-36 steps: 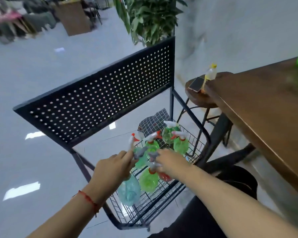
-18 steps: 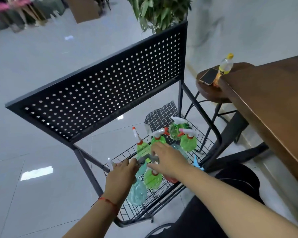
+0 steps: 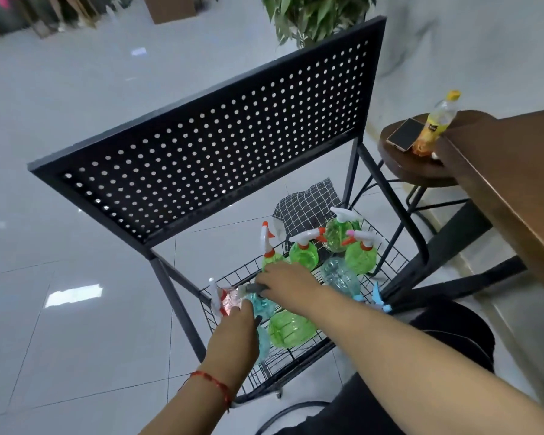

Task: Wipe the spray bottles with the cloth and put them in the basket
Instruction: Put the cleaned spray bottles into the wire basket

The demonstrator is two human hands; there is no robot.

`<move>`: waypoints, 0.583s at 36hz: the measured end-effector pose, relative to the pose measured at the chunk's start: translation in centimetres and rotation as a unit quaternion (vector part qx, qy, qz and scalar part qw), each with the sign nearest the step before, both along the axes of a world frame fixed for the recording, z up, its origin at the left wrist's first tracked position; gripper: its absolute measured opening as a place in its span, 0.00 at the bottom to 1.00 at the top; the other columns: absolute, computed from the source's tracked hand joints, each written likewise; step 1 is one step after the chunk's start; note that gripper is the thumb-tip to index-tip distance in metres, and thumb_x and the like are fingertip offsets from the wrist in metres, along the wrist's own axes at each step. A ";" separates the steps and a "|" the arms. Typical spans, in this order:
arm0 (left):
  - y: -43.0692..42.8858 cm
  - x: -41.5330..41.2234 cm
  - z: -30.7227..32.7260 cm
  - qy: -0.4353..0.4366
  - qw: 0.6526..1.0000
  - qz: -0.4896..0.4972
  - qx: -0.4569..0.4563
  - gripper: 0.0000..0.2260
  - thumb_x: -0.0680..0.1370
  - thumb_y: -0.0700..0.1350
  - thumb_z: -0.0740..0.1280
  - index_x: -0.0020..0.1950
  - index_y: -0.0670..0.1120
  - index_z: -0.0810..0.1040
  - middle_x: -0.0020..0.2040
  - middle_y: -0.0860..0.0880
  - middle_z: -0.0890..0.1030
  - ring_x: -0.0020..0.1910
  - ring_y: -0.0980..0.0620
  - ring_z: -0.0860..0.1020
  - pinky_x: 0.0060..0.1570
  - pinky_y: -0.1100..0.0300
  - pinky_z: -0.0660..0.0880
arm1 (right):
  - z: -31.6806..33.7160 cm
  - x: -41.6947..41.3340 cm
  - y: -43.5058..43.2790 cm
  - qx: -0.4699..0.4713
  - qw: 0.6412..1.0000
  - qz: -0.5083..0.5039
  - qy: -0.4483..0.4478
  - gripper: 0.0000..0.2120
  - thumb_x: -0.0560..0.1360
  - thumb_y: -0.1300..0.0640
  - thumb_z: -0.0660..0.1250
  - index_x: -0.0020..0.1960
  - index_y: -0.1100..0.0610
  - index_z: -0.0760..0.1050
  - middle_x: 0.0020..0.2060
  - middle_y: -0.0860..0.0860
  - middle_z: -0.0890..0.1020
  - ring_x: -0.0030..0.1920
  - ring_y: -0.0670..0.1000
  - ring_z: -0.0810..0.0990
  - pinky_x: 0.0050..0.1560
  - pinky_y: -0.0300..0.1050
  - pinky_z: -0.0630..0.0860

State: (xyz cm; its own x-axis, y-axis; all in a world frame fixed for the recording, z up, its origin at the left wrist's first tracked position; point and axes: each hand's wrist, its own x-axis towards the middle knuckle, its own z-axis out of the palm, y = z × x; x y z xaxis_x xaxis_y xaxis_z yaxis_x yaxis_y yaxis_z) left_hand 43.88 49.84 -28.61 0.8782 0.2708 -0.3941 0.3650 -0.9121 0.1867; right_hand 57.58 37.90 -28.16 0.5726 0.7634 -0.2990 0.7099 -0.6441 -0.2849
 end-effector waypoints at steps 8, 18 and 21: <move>-0.5 -0.3 1.9 0.043 0.995 -0.061 0.064 0.15 0.85 0.42 0.61 0.71 0.43 0.67 0.60 0.45 0.81 0.55 0.44 0.84 0.47 0.55 0.77 | 0.5 -0.8 1.1 0.004 1.000 -0.011 0.024 0.20 0.82 0.42 0.65 0.70 0.50 0.76 0.59 0.52 0.80 0.60 0.58 0.80 0.56 0.54 0.73; -4.1 2.9 9.7 -0.012 0.986 -0.126 0.104 0.19 0.83 0.46 0.68 0.72 0.47 0.70 0.65 0.46 0.77 0.64 0.43 0.78 0.59 0.49 0.78 | 12.0 -1.1 -6.7 0.086 0.991 -0.102 -0.020 0.20 0.81 0.48 0.67 0.72 0.41 0.73 0.67 0.45 0.79 0.64 0.51 0.79 0.62 0.55 0.78; -8.8 6.5 15.5 -0.095 0.980 -0.166 0.057 0.18 0.83 0.49 0.67 0.71 0.49 0.70 0.59 0.47 0.80 0.54 0.44 0.82 0.51 0.50 0.80 | 18.8 -1.2 -12.1 0.115 0.976 -0.173 -0.062 0.17 0.82 0.48 0.64 0.70 0.40 0.75 0.66 0.42 0.79 0.64 0.48 0.78 0.60 0.52 0.78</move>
State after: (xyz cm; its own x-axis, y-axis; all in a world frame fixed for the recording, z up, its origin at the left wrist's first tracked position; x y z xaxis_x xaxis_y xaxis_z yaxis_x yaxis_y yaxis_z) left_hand 50.38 41.04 -13.11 0.9800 -0.0086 -0.1989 0.0142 -0.9935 0.1128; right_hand 56.36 25.79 -9.37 0.8293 0.5562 -0.0542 0.4992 -0.7809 -0.3756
